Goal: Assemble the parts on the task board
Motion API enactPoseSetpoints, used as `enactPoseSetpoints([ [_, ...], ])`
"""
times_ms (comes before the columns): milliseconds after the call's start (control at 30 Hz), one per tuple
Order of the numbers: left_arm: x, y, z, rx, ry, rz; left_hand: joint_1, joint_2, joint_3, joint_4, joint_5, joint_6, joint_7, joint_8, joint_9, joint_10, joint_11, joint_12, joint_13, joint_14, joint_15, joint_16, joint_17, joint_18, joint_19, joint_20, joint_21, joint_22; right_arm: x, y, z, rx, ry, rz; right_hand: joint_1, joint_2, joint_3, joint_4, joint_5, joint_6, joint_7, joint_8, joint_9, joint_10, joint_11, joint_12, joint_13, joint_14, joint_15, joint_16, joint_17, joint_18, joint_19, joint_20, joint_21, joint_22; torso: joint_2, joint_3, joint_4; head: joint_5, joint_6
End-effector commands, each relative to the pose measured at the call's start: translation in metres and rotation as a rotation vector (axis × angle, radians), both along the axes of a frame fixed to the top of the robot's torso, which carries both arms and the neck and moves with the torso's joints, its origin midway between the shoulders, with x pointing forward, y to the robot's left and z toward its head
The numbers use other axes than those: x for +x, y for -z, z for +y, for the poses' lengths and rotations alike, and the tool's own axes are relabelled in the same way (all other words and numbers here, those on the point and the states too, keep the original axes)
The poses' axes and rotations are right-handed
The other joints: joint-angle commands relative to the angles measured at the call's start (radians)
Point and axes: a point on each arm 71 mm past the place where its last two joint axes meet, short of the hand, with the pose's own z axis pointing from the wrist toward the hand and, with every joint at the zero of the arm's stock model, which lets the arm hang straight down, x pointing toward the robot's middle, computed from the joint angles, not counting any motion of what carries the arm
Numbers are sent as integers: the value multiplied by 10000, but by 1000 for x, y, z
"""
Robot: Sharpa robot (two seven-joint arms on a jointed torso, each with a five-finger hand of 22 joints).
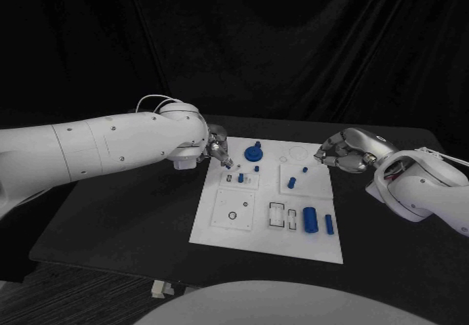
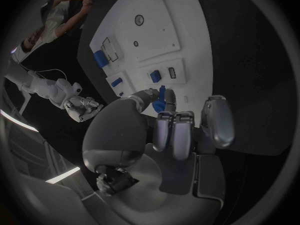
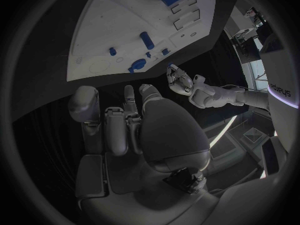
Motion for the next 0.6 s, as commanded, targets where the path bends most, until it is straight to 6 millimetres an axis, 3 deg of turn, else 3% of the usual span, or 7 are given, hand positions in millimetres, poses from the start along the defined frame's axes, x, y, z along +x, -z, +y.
enactPoseSetpoints([
  [33,-3,2,1,93,-114,85,-82,96,1351,-231,222,116,-305,125,376,692,-36,-187,2011,990,-85,66,2457,145,-85,-77,-195,1769,-1,1,-1,-19,155,15,181,-11,337,33,229,50,-36,175,146,1028,-121,49,2545,646,-117,-108,1098,176,-3,-38,-123,1301,-3,-11,3,7,-1],
  [133,-6,7,1,226,-51,-7,-185,69,1326,-192,218,126,-312,115,360,665,-37,-229,1978,974,-82,44,2421,152,-104,-75,-237,1758,-1,1,-1,-19,154,21,182,-19,341,33,229,50,-36,176,148,1028,-121,49,2545,644,-116,-113,1094,178,-9,-38,-138,1298,-11,-22,4,15,-1],
  [367,-11,17,1,327,3,-80,-229,63,1316,-173,205,134,-316,112,352,654,-38,-244,1966,970,-81,38,2413,153,-110,-74,-248,1756,-1,1,-1,-30,167,33,182,-19,341,33,229,50,-36,176,148,1028,-121,49,2545,644,-116,-113,1094,178,-9,-38,-138,1298,11,-4,12,-22,-1],
  [600,-12,24,0,400,8,-190,-414,76,1255,-86,-41,186,-342,100,313,648,-54,-251,1960,961,-89,26,2395,158,-123,-76,-279,1750,0,2,-1,-43,179,50,182,-19,341,33,229,50,-36,176,148,1028,-121,49,2545,644,-116,-113,1094,178,-9,-38,-138,1298,-4,8,10,3,-1],
])
